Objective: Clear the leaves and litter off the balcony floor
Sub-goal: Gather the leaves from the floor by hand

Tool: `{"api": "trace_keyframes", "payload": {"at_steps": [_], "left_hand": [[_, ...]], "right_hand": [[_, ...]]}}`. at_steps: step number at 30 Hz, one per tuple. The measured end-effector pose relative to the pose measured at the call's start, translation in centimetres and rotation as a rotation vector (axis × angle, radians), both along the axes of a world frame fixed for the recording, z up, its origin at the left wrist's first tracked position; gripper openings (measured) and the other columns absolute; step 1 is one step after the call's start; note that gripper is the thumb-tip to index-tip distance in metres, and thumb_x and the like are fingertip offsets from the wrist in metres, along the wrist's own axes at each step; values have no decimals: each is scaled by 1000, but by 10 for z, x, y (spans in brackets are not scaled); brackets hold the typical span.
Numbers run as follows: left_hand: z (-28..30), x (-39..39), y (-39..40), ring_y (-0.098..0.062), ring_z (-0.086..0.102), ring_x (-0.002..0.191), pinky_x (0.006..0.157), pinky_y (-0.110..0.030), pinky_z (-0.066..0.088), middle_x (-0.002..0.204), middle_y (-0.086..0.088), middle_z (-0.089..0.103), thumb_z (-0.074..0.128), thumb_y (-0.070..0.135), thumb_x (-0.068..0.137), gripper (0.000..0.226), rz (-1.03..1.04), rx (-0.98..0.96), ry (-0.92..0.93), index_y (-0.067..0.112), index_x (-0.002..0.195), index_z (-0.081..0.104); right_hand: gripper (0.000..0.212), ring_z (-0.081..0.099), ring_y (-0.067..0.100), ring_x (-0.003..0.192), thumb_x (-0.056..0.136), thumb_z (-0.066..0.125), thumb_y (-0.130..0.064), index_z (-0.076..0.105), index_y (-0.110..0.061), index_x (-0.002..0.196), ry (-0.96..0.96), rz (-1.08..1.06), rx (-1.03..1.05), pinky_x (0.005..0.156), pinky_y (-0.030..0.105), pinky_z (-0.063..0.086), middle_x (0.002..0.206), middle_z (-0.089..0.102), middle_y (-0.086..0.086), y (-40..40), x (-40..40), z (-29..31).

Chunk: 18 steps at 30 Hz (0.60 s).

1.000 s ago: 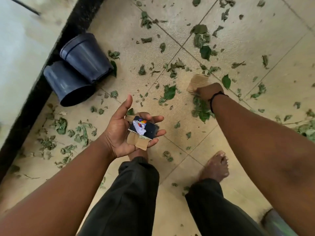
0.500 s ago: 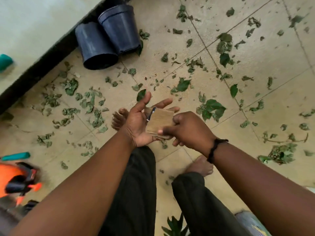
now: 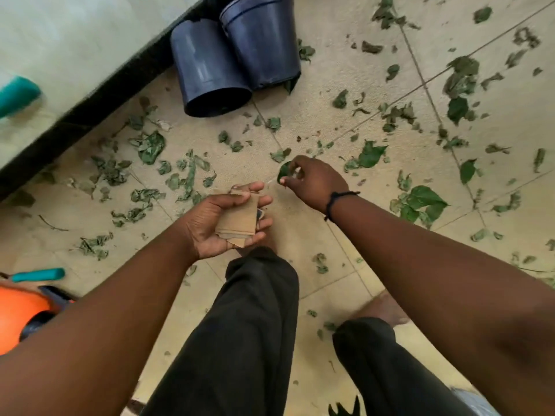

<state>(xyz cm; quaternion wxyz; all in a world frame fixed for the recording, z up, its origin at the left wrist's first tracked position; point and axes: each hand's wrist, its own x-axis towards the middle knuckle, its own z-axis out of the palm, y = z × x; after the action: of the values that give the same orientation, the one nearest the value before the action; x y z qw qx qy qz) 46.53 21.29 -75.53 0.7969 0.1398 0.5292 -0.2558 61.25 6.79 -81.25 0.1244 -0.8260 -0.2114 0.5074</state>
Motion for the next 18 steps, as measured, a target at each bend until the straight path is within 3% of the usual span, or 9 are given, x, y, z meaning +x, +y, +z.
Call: {"api": "trace_keyframes", "payload": {"at_steps": [2, 4, 7, 10, 12, 14, 16, 18], "left_hand": [[-7, -5, 12, -32, 70, 100, 86, -49, 54, 110, -2, 73, 53, 12, 87, 34, -43, 56, 21, 23, 115, 68], [-13, -6, 20, -29, 69, 100, 91, -48, 52, 108, 0, 73, 49, 8, 92, 34, -67, 113, 48, 24, 116, 67], [-20, 1, 25, -22, 66, 90, 95, -47, 48, 97, 2, 72, 48, 7, 96, 32, -60, 175, 56, 25, 114, 67], [-25, 13, 21, -18, 65, 80, 92, -43, 49, 88, 4, 69, 53, 10, 95, 26, -56, 192, 49, 26, 110, 67], [-27, 21, 15, -18, 64, 78, 83, -38, 51, 87, 5, 68, 55, 14, 95, 23, -48, 200, 44, 27, 110, 67], [-28, 29, 7, -18, 65, 79, 77, -35, 52, 87, 6, 67, 56, 20, 96, 19, -34, 190, 37, 27, 109, 67], [-30, 36, -2, -19, 65, 80, 77, -35, 51, 87, 6, 67, 56, 27, 96, 15, -20, 166, 38, 28, 106, 67], [-32, 46, -15, -19, 64, 81, 77, -34, 50, 87, 7, 66, 56, 32, 94, 13, -22, 138, 29, 28, 102, 66]], "right_hand": [[44, 58, 36, 102, 94, 58, -37, 45, -20, 132, -110, 103, -68, 71, 35, 42, 129, 48, 12, 16, -4, -24], [45, 57, 39, 98, 95, 55, -27, 38, -15, 135, -235, 147, -127, 67, 38, 40, 131, 42, 16, 26, -6, -37], [34, 55, 37, 98, 95, 52, -18, 44, -9, 127, -268, 217, -164, 67, 38, 37, 122, 48, 17, 32, -2, -51], [18, 54, 29, 91, 95, 56, -21, 56, -9, 109, -125, 189, -166, 70, 33, 41, 108, 57, 13, 29, 10, -52], [14, 49, 24, 84, 91, 63, -23, 53, -13, 89, 6, 16, -119, 66, 30, 37, 92, 54, 7, 16, 16, -51], [23, 50, 23, 81, 86, 70, -17, 48, -15, 77, 116, -286, -45, 69, 32, 42, 82, 51, 5, -4, 22, -46], [24, 58, 29, 85, 82, 73, -10, 49, -12, 78, 178, -590, -33, 79, 45, 54, 80, 53, 8, -28, 29, -39], [24, 59, 30, 89, 83, 72, -6, 50, -13, 77, 196, -833, -71, 86, 52, 56, 82, 53, 9, -58, 43, -33]]}}
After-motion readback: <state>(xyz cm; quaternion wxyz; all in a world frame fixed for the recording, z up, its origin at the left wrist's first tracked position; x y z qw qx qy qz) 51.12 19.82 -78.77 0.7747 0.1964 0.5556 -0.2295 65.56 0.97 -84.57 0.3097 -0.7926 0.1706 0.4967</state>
